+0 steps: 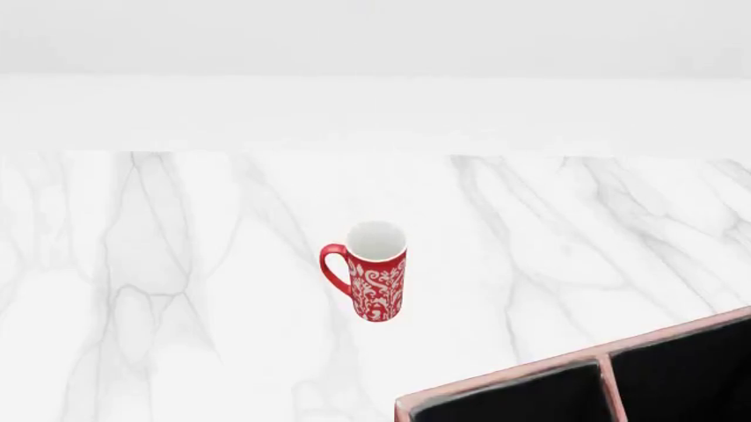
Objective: Pick up the book and place it in the right compartment of the caddy.
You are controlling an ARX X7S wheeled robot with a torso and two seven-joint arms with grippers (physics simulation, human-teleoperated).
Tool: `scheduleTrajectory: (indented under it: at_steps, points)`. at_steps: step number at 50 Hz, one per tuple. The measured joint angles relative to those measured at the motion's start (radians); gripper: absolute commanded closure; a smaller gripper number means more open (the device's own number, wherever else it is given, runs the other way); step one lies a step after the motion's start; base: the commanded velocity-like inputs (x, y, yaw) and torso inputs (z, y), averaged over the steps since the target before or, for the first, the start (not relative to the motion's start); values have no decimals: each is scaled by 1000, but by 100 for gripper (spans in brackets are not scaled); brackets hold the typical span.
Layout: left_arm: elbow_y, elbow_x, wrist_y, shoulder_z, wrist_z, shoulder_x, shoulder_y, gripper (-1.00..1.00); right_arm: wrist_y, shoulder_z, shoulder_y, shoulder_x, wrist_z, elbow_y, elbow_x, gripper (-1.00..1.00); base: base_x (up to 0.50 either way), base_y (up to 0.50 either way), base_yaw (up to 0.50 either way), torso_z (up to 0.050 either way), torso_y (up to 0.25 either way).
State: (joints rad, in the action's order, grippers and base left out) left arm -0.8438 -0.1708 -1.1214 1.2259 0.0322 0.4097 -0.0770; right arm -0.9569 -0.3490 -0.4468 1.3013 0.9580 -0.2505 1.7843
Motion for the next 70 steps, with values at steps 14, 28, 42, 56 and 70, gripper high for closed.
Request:
scheduleTrajectory:
  at_steps: [14, 28, 42, 56, 70]
  points:
    - [3, 2, 6, 1, 1, -3, 4, -100, -35, -88, 63, -18, 19, 2, -28, 100, 0, 0, 0, 1, 1]
    - [5, 3, 12, -6, 6, -7, 5, -100, -67, -147, 107, -43, 27, 6, -56, 100, 0, 0, 0, 0, 1]
    - [5, 2, 11, -9, 8, -7, 3, -100, -69, -140, 114, -57, 15, 9, -72, 100, 0, 0, 0, 1, 1]
    - [6, 0, 13, -9, 8, -8, 4, -100, -55, -107, 86, -61, -5, 10, -59, 100, 0, 0, 0, 0, 1]
    - [3, -1, 10, -7, 8, -5, 4, -100, -60, -118, 97, -75, 0, 12, -56, 100, 0, 0, 0, 0, 1]
